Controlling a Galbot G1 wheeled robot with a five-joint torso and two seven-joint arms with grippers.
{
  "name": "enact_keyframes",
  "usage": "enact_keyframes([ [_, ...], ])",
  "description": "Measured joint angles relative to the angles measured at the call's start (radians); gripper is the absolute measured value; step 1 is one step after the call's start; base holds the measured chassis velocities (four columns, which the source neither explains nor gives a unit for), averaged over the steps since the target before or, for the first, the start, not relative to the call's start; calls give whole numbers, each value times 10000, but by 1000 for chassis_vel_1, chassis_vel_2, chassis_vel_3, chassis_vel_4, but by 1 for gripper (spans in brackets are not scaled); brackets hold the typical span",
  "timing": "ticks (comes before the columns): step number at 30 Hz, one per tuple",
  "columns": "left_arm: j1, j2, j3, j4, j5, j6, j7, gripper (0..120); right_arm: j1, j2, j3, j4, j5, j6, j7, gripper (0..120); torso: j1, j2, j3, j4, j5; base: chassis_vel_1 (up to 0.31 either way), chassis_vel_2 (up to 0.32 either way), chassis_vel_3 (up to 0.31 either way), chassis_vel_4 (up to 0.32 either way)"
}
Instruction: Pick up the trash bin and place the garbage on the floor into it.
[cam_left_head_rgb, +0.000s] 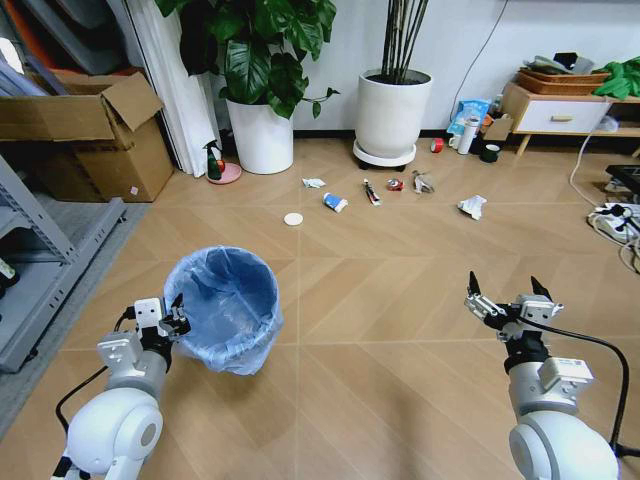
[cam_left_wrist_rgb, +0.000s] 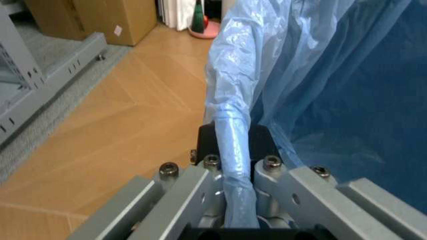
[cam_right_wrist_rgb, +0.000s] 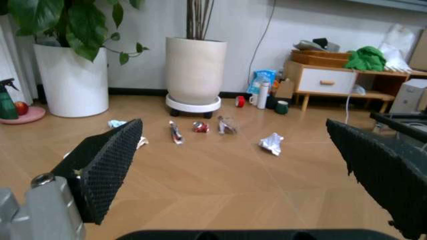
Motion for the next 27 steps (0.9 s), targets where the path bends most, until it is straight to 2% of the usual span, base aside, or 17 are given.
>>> enact_keyframes([
  [11,44,-36,68,-28,112,-107,92,0,-47,3,3,12,-17,21,-5,100,0,0,0,0,3,-88,234,87,-236],
  [27,51,-43,50,-61,121,-143,116,0,-42,60,-5,-31,-106,149,-72,100,0,-1,1,0,1,-195,252,203,-262],
])
